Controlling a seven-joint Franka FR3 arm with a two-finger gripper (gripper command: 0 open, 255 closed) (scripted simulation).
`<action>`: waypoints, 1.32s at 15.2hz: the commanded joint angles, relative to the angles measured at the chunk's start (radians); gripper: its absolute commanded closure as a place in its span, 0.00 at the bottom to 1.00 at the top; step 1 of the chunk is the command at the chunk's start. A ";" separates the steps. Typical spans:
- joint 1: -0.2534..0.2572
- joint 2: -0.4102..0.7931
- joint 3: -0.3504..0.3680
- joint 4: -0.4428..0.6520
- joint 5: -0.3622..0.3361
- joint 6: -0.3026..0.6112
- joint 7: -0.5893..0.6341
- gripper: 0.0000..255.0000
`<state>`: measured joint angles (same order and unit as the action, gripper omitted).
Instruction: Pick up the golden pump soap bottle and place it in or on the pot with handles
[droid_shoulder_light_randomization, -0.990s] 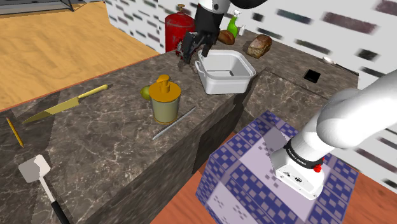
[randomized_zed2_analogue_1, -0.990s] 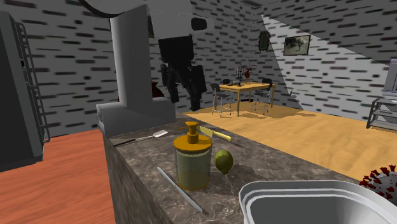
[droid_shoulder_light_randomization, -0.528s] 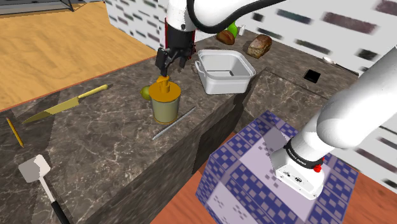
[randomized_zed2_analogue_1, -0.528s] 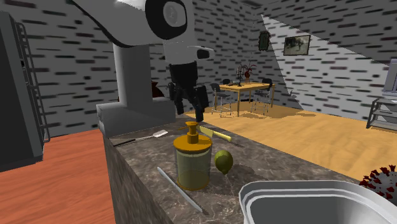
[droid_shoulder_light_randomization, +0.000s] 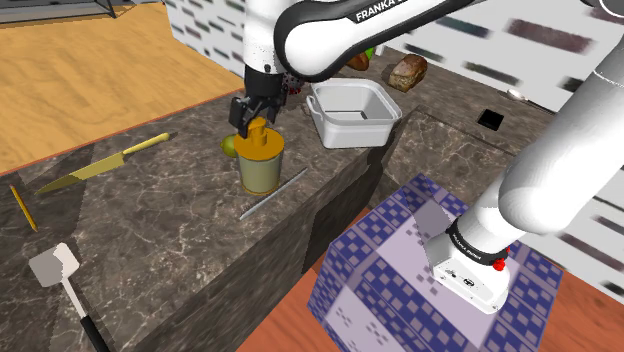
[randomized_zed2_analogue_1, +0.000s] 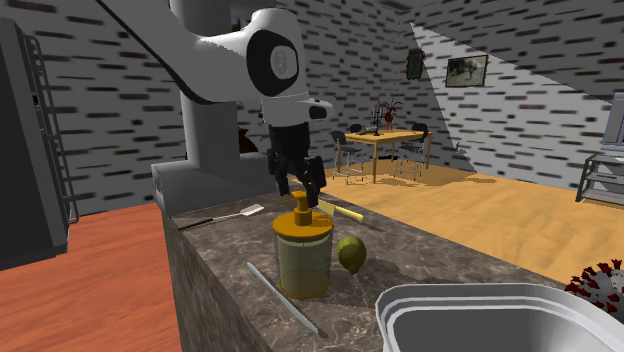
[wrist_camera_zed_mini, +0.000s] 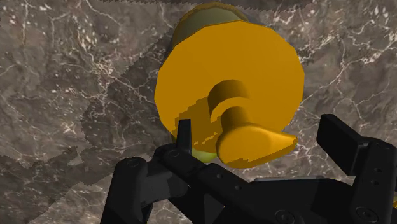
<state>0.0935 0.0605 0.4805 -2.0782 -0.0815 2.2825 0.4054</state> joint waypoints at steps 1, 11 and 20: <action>0.001 0.020 -0.002 -0.007 -0.014 0.026 0.008 0.00; 0.001 0.026 -0.002 -0.009 -0.018 0.032 0.011 1.00; 0.001 0.019 -0.001 -0.003 -0.013 0.020 0.007 1.00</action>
<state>0.0943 0.0830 0.4786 -2.0850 -0.0967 2.3089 0.4138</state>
